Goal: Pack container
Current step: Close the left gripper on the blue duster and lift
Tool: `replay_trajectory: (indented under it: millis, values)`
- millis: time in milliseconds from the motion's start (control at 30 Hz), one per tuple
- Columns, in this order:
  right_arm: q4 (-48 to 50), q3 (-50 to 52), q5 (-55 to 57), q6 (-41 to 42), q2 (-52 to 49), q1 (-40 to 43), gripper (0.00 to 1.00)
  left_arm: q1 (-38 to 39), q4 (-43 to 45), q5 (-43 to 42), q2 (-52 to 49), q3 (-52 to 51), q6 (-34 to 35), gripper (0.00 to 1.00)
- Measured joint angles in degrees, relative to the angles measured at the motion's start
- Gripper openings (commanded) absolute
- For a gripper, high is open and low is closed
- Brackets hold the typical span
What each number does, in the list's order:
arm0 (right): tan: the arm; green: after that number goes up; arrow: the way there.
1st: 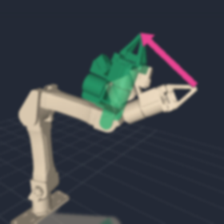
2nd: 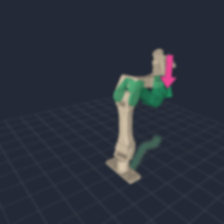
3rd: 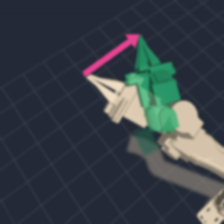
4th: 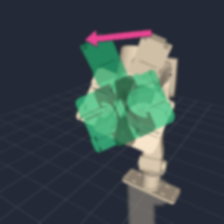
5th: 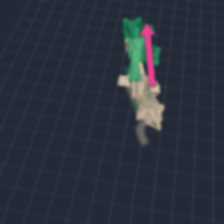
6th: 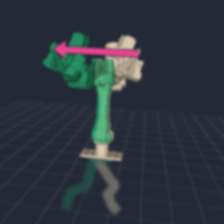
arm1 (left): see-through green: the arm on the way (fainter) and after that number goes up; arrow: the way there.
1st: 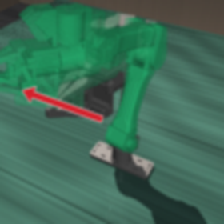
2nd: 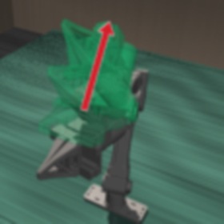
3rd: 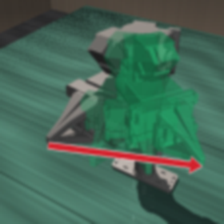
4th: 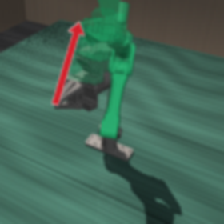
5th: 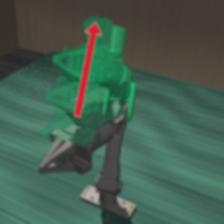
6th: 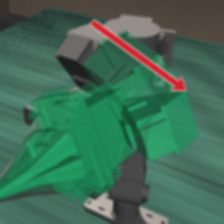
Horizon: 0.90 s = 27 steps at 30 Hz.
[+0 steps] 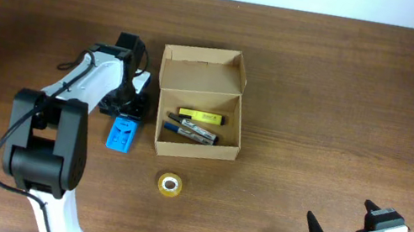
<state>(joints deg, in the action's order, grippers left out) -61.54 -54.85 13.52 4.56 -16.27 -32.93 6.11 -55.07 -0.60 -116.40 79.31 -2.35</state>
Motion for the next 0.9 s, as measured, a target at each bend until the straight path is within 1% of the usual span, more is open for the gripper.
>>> replay_trajectory:
  millis: [33, 233, 733, 900]
  values:
    - [0.00, 0.00, 0.00, -0.02, 0.00, 0.00, 0.99, 0.00, 0.00, 0.07, -0.17, 0.00, 0.00, 0.39]
    - [0.02, 0.00, 0.00, -0.02, 0.00, 0.00, 0.99, 0.00, -0.07, 0.04, -0.20, 0.02, 0.20, 0.34]
    - [0.02, 0.00, 0.00, -0.04, 0.00, 0.00, 0.99, 0.00, -0.02, 0.04, 0.13, 0.02, 0.85, 0.34]
    - [0.00, 0.00, 0.00, -0.02, 0.00, 0.00, 0.99, 0.00, -0.02, 0.07, 2.51, 0.00, 0.90, 0.34]
